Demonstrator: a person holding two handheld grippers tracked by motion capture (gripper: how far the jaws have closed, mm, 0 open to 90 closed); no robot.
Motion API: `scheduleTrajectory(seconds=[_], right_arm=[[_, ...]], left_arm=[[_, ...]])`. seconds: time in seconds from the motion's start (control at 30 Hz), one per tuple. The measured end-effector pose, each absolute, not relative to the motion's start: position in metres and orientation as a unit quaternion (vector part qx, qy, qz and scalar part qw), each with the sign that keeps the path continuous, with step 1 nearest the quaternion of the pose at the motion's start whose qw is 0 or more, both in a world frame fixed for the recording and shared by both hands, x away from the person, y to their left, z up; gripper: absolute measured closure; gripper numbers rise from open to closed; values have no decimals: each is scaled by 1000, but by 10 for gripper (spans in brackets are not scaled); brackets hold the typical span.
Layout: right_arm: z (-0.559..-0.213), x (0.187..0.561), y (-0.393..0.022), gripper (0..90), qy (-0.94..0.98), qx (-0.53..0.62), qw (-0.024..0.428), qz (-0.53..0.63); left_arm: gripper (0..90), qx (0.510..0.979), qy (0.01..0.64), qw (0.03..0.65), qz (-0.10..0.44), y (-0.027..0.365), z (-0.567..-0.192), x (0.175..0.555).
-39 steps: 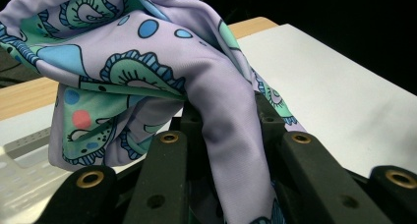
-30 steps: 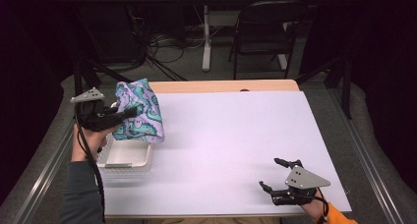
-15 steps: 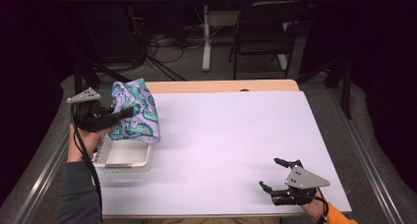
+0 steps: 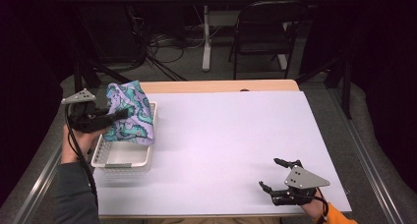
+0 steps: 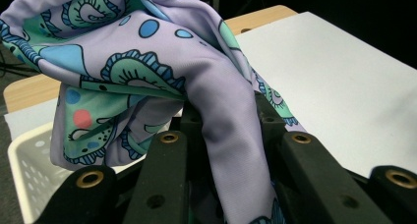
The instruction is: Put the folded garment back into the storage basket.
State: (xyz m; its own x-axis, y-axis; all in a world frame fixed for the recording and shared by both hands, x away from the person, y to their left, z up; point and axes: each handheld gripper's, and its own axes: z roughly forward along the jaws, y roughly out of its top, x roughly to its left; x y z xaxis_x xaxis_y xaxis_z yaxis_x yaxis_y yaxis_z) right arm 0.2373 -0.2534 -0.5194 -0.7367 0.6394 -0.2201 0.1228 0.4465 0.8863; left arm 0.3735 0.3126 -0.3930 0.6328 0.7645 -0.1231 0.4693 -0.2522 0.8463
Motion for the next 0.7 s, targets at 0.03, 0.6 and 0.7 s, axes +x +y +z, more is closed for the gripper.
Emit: scheduleTrajectory(seconds=[0.03,0.6,0.7], right_arm=[[-519,237,-253,146,805,236,275,470],[-520,237,-254,146,806,236,274,469],[-520,237,-254,146,806,236,275,469]], left_arm=[[736,775,398,463,161,313,-393,373],[737,787,404,431,176,319,-395,372],[737,790,407,422,178,321,-396,373]])
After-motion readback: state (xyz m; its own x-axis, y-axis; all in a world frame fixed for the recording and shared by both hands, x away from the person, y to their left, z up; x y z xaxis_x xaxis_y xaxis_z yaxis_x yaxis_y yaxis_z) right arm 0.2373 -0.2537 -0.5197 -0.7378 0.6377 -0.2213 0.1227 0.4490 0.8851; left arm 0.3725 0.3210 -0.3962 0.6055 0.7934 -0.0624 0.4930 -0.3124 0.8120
